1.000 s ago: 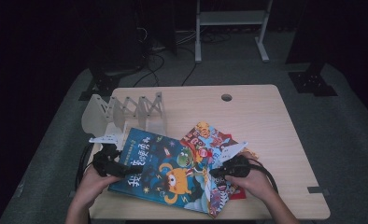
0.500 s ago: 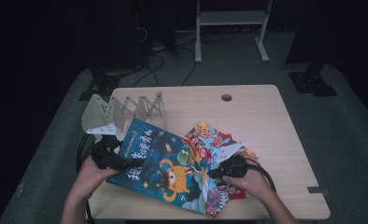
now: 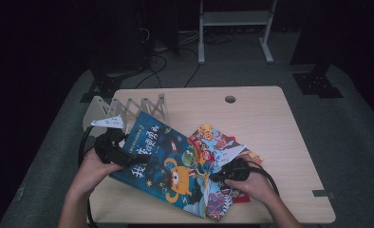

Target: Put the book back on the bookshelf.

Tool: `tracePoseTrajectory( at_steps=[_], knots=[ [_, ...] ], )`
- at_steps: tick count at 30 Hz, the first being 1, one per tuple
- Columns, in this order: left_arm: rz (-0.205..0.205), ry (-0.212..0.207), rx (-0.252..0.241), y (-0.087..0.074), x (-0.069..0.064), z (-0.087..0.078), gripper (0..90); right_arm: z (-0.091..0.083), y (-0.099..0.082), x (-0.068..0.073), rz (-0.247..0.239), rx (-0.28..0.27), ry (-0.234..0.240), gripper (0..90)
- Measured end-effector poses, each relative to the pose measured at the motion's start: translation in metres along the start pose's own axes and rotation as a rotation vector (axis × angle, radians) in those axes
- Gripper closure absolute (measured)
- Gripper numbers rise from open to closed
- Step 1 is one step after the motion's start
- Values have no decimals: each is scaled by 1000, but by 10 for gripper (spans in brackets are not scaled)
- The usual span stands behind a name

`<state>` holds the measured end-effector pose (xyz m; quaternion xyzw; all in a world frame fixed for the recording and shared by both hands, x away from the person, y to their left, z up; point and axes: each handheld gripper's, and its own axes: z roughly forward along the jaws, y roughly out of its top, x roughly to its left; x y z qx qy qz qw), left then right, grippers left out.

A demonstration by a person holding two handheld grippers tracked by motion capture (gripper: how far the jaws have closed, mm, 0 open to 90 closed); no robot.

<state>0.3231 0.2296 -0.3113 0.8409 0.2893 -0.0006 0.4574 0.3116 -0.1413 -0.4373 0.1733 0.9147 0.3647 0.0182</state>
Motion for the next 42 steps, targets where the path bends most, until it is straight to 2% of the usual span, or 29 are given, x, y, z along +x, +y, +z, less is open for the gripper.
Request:
tracePoseTrajectory(
  at_steps=[6, 7, 14, 17, 18, 21, 25, 31, 36, 42],
  knots=[
    [11, -15, 28, 16, 1, 0, 43, 0, 0, 0, 5, 0, 2, 892],
    [8, -16, 33, 19, 1, 0, 43, 0, 0, 1, 18, 1, 3, 892],
    [1, -20, 53, 36, 8, 1, 156, 0, 0, 2, 22, -8, 12, 892],
    [-1, -24, 66, 43, 12, 2, 237, 0, -1, 1, 14, -7, 14, 893],
    [0, -30, 74, 47, 14, 2, 237, 0, -1, 2, 17, -8, 15, 893],
    [2, -44, 101, 58, 20, 4, 324, 0, -1, 3, 22, -10, 23, 893],
    [-3, -46, 116, 70, 25, 7, 391, 1, 0, 5, 20, -12, 32, 893],
    [7, -35, 145, 85, 30, 10, 496, 4, 2, 7, 13, -14, 46, 893],
    [16, -10, 185, 101, 32, 13, 589, 9, 5, 9, -15, -23, 50, 894],
    [29, -9, 219, 119, 31, 17, 646, 13, 9, 10, -9, -26, 47, 894]
  ],
)
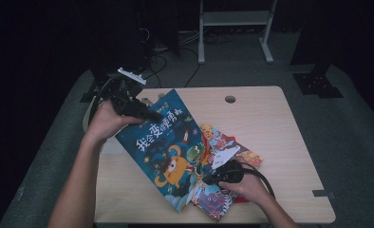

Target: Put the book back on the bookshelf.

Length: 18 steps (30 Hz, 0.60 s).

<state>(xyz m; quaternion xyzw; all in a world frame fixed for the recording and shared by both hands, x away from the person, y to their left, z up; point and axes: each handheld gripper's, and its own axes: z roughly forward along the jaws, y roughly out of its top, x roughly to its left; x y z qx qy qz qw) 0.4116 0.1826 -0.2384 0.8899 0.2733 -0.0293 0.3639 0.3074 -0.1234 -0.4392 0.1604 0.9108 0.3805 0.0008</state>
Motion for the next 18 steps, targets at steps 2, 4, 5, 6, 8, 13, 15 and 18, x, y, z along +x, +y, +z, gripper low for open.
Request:
tracePoseTrajectory(
  at_steps=[2, 4, 5, 6, 8, 13, 15, 18],
  knots=[
    [3, -6, 7, 5, -1, 0, 659, 1, 1, 0, -9, 0, -5, 894],
    [11, -6, 19, 11, -1, -1, 669, 3, 2, -1, -9, -4, -9, 894],
    [10, -8, 21, 13, -2, -1, 674, 3, 3, -1, 0, -5, -9, 894],
    [8, -12, 26, 17, -2, -1, 681, 4, 4, -2, -10, -8, -13, 893],
    [5, -21, 37, 21, -3, -1, 695, 5, 5, -2, -4, -8, -15, 893],
    [-5, -50, 62, 33, -4, -1, 731, 3, 3, -5, -8, -19, -52, 870],
    [0, -50, 66, 37, -5, -2, 742, -2, -1, -11, 11, -34, -82, 859],
    [1, -38, 63, 43, -7, -5, 758, -13, -8, -22, 38, -74, -128, 835]
  ],
)
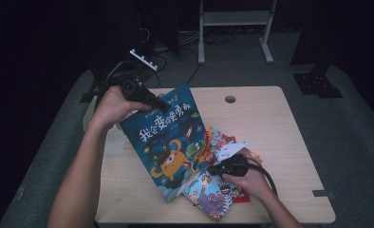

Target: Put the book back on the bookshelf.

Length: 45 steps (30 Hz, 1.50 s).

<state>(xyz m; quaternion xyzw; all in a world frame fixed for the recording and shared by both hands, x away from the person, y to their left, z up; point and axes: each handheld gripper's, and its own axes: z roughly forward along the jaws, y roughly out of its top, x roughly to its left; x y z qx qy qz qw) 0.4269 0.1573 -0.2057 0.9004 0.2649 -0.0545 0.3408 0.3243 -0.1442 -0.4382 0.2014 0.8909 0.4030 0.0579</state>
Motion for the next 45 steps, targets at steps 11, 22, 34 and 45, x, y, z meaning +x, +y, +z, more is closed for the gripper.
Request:
tracePoseTrajectory(
  at_steps=[11, 22, 34, 45],
  knots=[
    [10, 20, 20, 16, -8, -4, 797, -43, -24, -44, 151, -116, -230, 655],
    [30, 47, 78, 26, -24, -8, 823, -75, -68, -105, 387, -169, -453, 350],
    [55, 68, 65, 26, -34, -19, 822, -71, -98, -140, 517, -83, -574, 254],
    [31, 95, 46, 14, -33, -40, 822, -63, -103, -145, 527, -48, -612, 198]
  ],
)
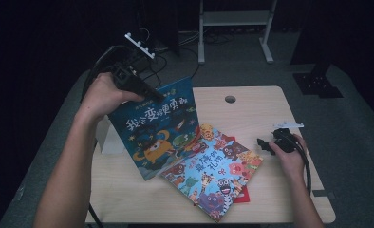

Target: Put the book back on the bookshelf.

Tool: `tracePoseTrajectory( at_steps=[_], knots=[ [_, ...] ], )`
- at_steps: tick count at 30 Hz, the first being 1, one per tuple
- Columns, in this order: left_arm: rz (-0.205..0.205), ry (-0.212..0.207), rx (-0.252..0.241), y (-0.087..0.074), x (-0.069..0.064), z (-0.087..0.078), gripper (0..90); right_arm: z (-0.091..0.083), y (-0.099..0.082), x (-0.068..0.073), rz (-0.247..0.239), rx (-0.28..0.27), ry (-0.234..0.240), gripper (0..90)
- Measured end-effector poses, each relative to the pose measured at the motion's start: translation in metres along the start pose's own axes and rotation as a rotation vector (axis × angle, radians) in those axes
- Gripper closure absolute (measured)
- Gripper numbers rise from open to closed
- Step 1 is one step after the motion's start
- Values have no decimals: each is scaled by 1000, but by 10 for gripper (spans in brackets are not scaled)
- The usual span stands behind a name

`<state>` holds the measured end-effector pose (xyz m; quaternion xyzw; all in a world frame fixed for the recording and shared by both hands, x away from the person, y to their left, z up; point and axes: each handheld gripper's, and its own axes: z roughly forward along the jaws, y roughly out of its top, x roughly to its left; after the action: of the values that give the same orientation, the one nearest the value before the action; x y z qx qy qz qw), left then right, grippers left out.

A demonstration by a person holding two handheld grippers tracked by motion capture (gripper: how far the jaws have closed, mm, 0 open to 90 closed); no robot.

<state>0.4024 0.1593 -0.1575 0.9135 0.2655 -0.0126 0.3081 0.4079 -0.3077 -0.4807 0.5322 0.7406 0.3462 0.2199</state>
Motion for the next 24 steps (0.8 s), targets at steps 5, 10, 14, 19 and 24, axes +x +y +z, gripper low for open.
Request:
tracePoseTrajectory(
  at_steps=[5, 10, 14, 19, 24],
  knots=[
    [-9, 10, -4, -7, 1, -9, 823, 4, -2, 0, -4, 12, -22, 173],
    [-19, 18, -15, -15, 1, -18, 822, 6, -2, 0, -4, 16, -39, 127],
    [-27, 24, -22, -22, 2, -25, 822, 6, -2, 0, -4, 18, -39, 120],
    [-43, 37, -23, -32, 4, -32, 822, 6, -2, 0, -3, 20, -40, 112],
    [-59, 56, -35, -44, 6, -40, 822, 6, -2, 0, 0, 20, -41, 110]
  ],
)
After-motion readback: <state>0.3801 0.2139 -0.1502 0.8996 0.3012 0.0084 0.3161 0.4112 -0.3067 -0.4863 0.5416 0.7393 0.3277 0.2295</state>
